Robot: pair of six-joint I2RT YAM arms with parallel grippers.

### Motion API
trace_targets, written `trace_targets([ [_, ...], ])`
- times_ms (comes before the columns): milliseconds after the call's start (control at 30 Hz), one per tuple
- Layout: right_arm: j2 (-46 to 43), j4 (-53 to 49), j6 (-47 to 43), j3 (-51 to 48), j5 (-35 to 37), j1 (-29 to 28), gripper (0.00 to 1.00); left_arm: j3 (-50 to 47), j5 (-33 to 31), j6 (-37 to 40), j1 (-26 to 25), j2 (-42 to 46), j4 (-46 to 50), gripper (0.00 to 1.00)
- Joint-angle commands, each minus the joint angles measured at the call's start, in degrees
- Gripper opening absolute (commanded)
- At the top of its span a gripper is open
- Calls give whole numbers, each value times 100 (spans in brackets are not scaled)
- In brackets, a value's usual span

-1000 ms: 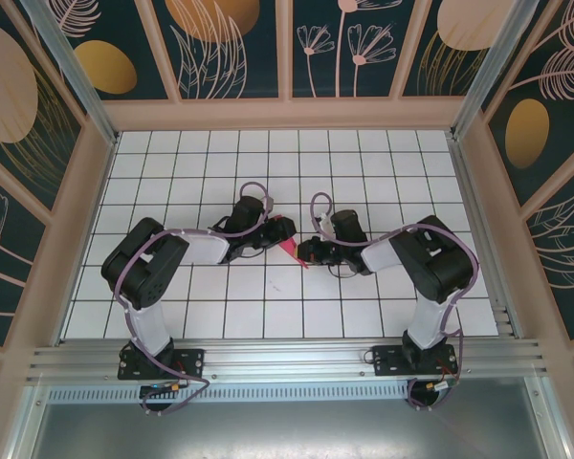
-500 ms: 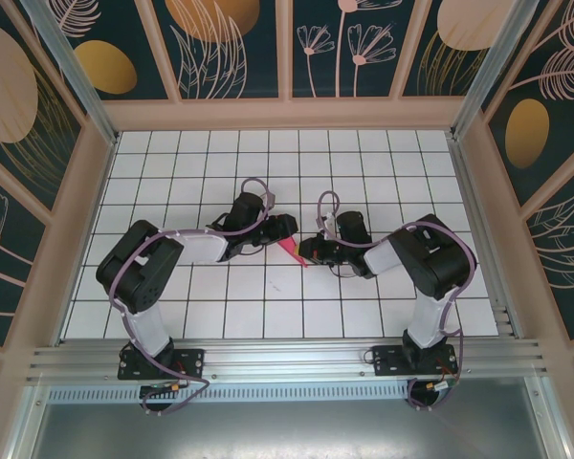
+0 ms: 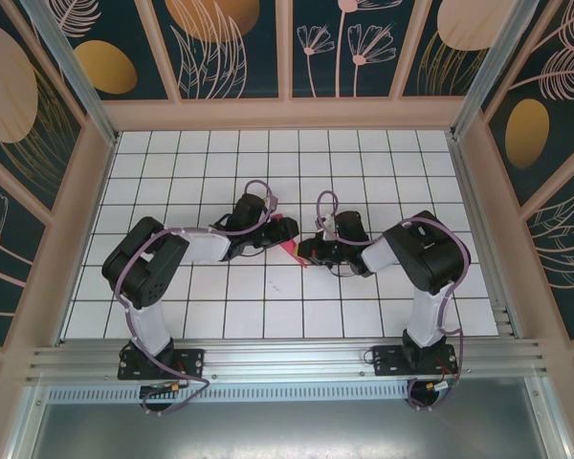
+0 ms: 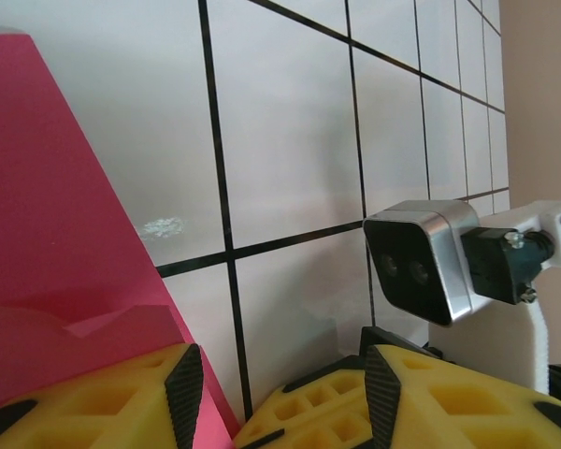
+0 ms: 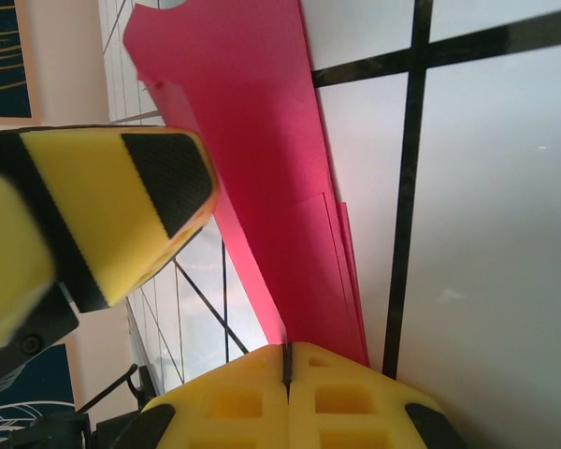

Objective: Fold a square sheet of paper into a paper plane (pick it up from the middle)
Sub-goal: Fold the wing for the fifth time at the center of the table.

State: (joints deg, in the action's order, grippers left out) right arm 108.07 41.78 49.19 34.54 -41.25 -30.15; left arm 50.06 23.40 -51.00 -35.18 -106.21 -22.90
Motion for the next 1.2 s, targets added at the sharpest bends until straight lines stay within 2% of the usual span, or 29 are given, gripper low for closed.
trace_targets([
  [0,201,46,189,98,-76,27,0,161,3,164,9,-130,-108,52],
  [167,27,-84,36,90,-5,9,0,215,-185,203,2,-236,-83,51],
  [367,-526,-1047,-784,223,405,-68,19,231,-231,165,8,-294,-123,50],
  [600,-929,-1850,-1438,369,936,-87,33,244,-241,154,4,-302,-119,50],
  [700,-1046,-2118,-1658,419,1188,-85,36,229,-231,161,7,-307,-129,50],
  [1167,-1485,-1861,-3062,120,1699,-180,46,222,-239,174,5,-294,-23,49],
])
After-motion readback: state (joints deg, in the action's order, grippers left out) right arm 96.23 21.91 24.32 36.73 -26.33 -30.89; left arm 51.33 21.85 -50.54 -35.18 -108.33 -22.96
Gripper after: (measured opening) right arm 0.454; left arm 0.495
